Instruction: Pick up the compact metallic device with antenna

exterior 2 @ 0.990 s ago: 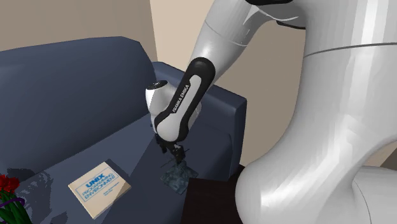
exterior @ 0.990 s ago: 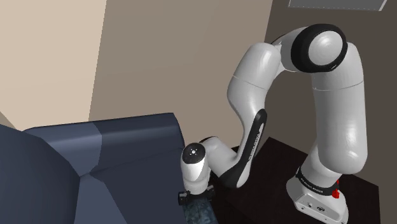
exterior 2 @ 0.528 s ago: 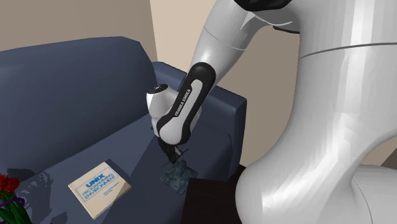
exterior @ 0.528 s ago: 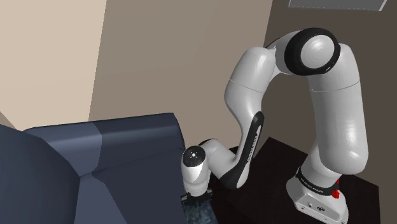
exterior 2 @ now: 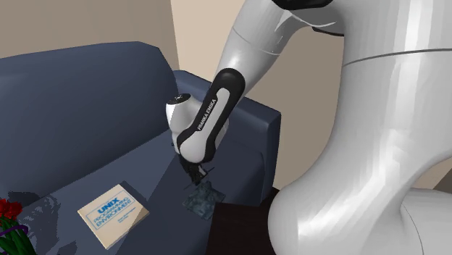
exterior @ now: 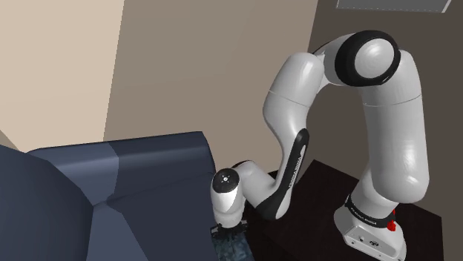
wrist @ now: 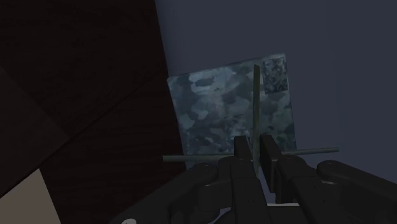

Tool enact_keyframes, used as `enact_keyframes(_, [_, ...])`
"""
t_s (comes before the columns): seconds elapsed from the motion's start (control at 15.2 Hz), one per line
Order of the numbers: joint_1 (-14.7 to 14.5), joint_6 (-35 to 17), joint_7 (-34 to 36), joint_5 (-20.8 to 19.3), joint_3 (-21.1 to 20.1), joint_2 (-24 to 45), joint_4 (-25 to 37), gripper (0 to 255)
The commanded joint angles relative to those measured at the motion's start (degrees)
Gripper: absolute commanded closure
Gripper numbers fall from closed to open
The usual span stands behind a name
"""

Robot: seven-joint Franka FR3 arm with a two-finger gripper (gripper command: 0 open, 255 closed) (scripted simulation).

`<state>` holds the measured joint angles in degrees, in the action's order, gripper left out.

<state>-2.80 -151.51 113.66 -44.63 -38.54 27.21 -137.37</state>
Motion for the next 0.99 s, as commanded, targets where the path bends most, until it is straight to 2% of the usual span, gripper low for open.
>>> enact_keyframes(0.0, [1.3,0.6,-1.4,1.9,-1.7,-1.5,-0.7,255])
enact_keyframes(0.79, [11.0,5.5,-12.1,16.8,-14.0,-11.8,-3.0,255])
enact_keyframes(0.92, [11.2,5.6,-12.3,17.0,-14.2,-12.0,-3.0,255])
